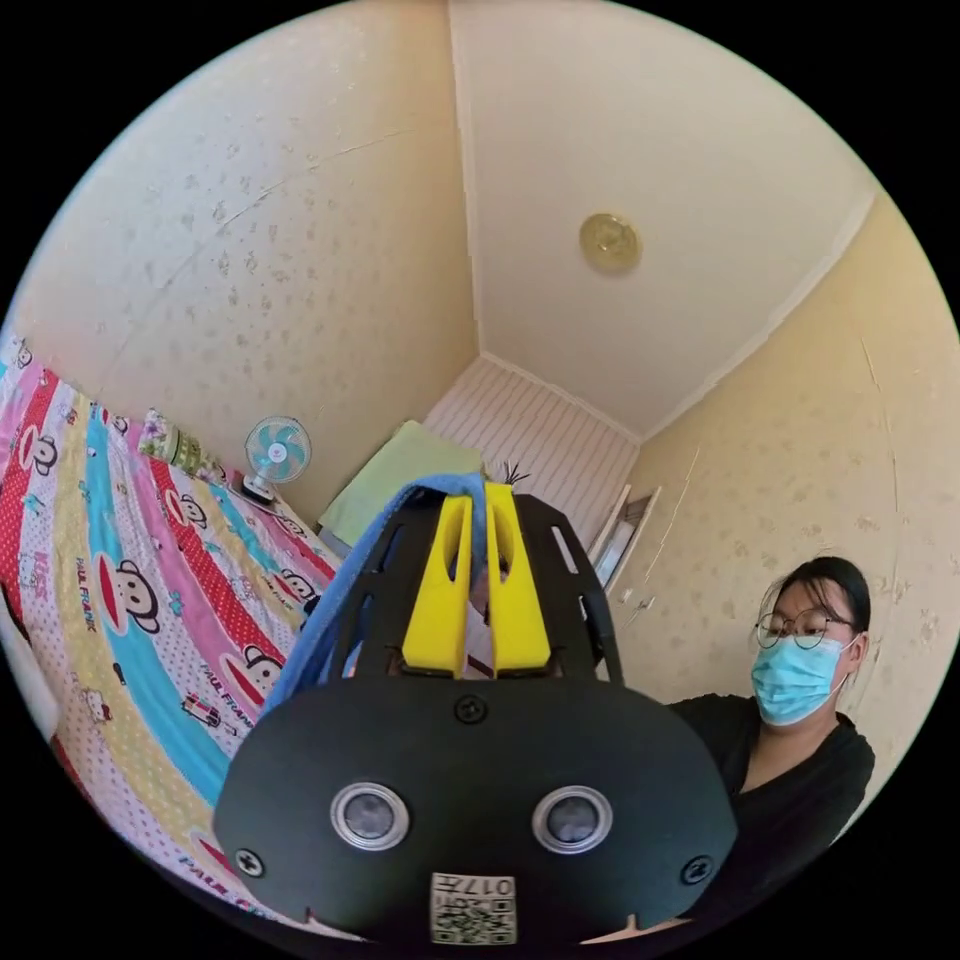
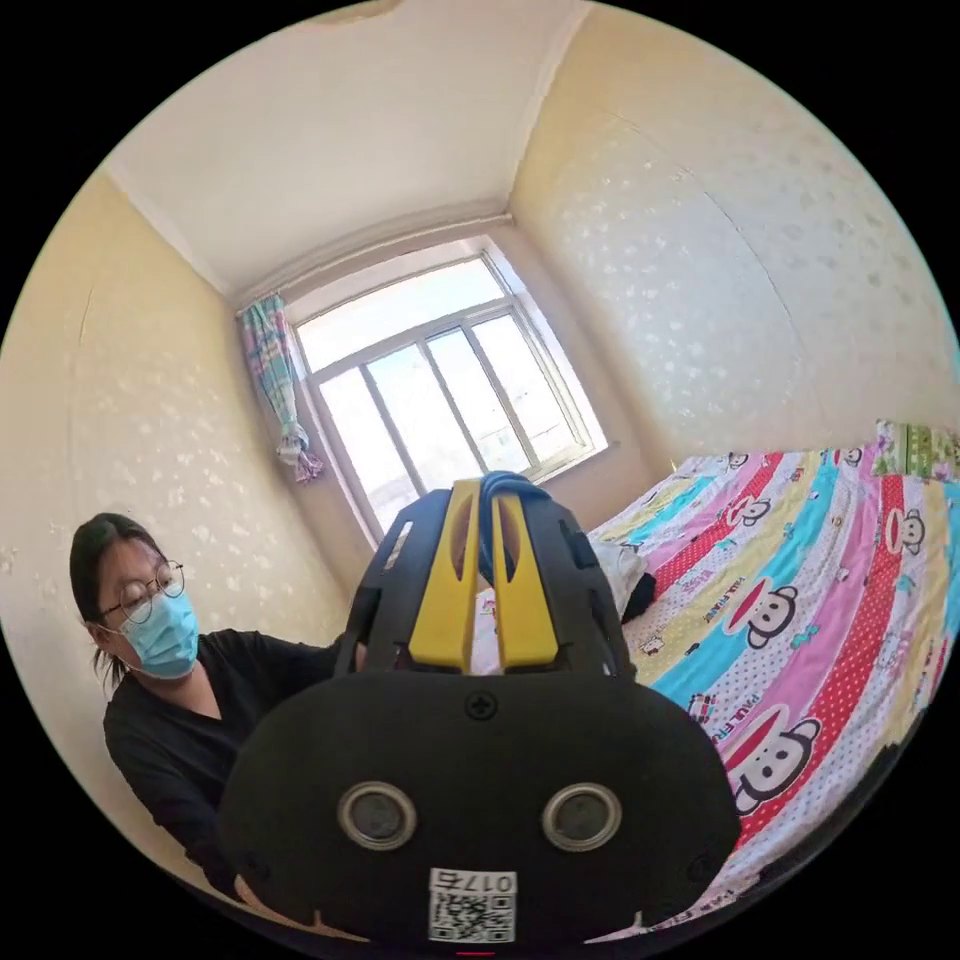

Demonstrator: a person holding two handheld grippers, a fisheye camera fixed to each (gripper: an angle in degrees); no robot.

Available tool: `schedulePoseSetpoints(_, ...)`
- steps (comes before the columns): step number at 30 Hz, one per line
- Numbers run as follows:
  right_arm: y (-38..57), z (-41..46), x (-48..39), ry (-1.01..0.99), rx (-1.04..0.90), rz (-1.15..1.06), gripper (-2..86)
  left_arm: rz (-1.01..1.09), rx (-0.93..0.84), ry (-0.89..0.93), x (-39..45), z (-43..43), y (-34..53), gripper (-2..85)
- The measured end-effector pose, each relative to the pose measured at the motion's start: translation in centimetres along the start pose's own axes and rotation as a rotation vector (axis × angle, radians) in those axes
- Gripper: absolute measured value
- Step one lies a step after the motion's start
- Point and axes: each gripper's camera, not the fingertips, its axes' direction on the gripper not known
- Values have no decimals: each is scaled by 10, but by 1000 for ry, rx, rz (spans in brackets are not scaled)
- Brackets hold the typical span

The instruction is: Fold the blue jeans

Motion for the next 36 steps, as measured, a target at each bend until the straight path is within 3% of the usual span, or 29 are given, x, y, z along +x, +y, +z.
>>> schedulePoseSetpoints(3, -10, 4, -26, 51, -43, -55, 13, 87, -50, 6, 27, 12, -22, -5)
schedulePoseSetpoints(7, 50, 19, -18, 7, -121, -27, 14, 107, -187, -35, 16, 15, 35, -2)
schedulePoseSetpoints(12, 256, 51, 2, -95, -299, 123, 13, -20, -373, 16, -41, -1, 220, -2)
schedulePoseSetpoints(14, 333, 64, -3, -151, -349, 209, 13, -121, -419, 74, -58, -23, 340, -2)
schedulePoseSetpoints(18, 460, 100, -40, -224, -504, 428, 13, -261, -529, -24, -37, -53, 495, -1)
schedulePoseSetpoints(20, 472, 100, -64, -314, -466, 410, 13, -299, -502, 21, 0, -68, 556, 0)
schedulePoseSetpoints(24, 421, 97, -41, -279, -454, 306, 18, -293, -401, 72, 10, -77, 548, 1)
schedulePoseSetpoints(29, 315, 113, 98, -81, -321, 270, 30, -113, -458, -177, -82, -15, 413, 18)
schedulePoseSetpoints(32, 290, 119, 211, 82, -159, 461, 45, -184, -333, -369, -174, 7, 361, 77)
schedulePoseSetpoints(36, 340, 124, 284, 304, -192, 748, 94, -325, -257, -547, -238, 2, 376, 121)
